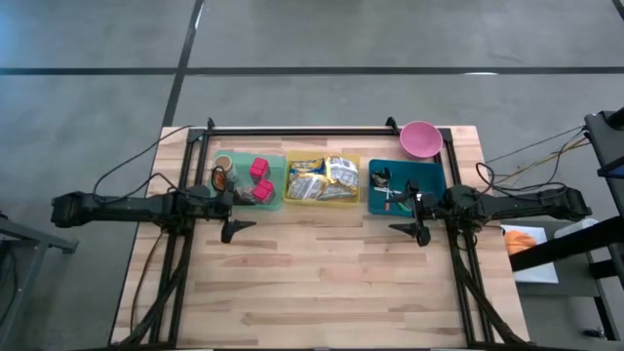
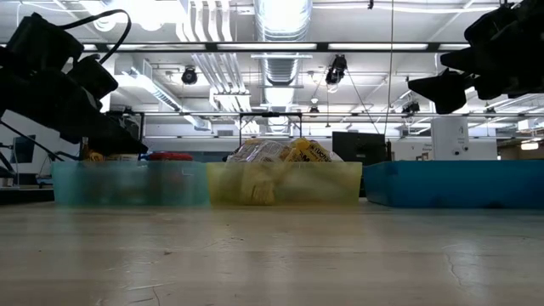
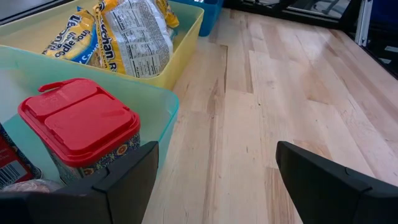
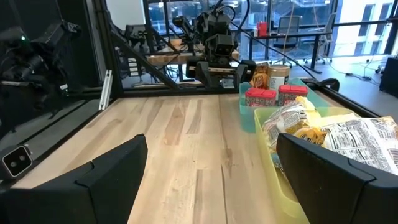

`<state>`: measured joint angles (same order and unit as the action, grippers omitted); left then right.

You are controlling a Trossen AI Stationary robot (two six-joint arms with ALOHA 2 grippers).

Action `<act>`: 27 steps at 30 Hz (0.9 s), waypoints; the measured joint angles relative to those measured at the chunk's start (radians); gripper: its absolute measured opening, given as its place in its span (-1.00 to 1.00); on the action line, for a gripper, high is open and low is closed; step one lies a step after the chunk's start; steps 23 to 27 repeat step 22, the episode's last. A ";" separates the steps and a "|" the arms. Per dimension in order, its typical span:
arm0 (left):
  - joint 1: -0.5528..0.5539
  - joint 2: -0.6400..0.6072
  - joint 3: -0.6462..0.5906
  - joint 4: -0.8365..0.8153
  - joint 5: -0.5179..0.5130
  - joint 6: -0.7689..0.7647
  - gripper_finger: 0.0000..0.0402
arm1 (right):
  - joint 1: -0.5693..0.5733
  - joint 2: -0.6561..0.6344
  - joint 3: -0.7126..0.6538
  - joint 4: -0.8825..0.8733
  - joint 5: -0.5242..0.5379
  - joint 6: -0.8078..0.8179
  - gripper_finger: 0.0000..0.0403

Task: Pick & Place Food Item
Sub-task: Return to Home Position

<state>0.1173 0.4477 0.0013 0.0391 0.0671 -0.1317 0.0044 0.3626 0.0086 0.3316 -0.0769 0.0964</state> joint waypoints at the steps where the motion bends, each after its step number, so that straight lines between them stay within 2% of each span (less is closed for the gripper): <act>1: 0.000 0.000 0.000 0.000 0.000 0.000 0.66 | 0.000 0.000 0.000 0.000 0.000 -0.005 0.75; 27: 0.000 0.000 0.000 0.000 0.000 0.000 0.66 | 0.000 0.000 0.000 -0.004 0.000 0.005 0.75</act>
